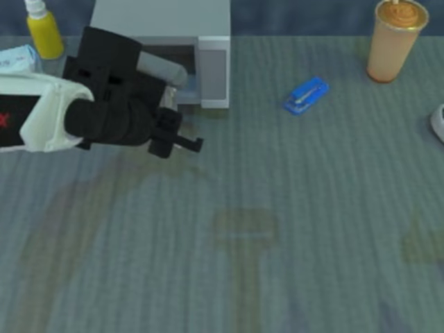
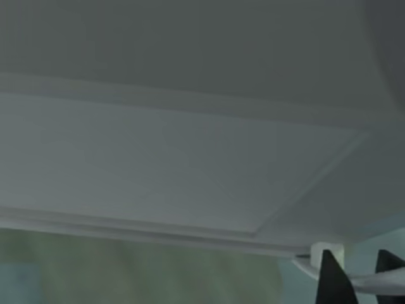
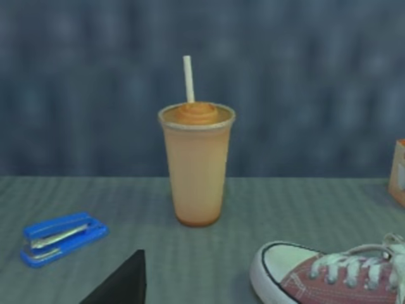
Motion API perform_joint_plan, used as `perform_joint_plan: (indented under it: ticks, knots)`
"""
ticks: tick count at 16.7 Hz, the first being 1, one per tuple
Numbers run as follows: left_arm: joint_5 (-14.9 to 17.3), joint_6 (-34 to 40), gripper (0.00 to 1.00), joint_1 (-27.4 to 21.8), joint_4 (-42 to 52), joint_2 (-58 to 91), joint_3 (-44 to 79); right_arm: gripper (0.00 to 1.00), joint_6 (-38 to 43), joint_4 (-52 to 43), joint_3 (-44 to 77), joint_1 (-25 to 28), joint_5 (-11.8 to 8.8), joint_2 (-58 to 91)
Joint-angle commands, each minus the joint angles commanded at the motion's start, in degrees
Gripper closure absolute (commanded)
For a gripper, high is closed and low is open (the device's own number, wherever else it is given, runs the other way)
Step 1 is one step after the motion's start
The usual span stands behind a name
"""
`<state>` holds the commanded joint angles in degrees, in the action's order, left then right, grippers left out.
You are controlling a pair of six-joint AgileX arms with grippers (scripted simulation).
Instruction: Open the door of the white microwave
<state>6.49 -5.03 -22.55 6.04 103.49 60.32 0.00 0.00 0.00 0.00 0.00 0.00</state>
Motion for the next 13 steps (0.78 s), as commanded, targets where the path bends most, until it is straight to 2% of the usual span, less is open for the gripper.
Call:
perform_joint_plan:
  ticks: [3, 13]
  knots:
    - [1.0, -1.4, 1.0, 0.7, 0.1, -0.3, -0.7, 0.0, 0.0, 0.0, 0.0, 0.0, 0.0, 0.0]
    - [1.0, -1.4, 1.0, 0.7, 0.1, -0.3, -0.7, 0.0, 0.0, 0.0, 0.0, 0.0, 0.0, 0.0]
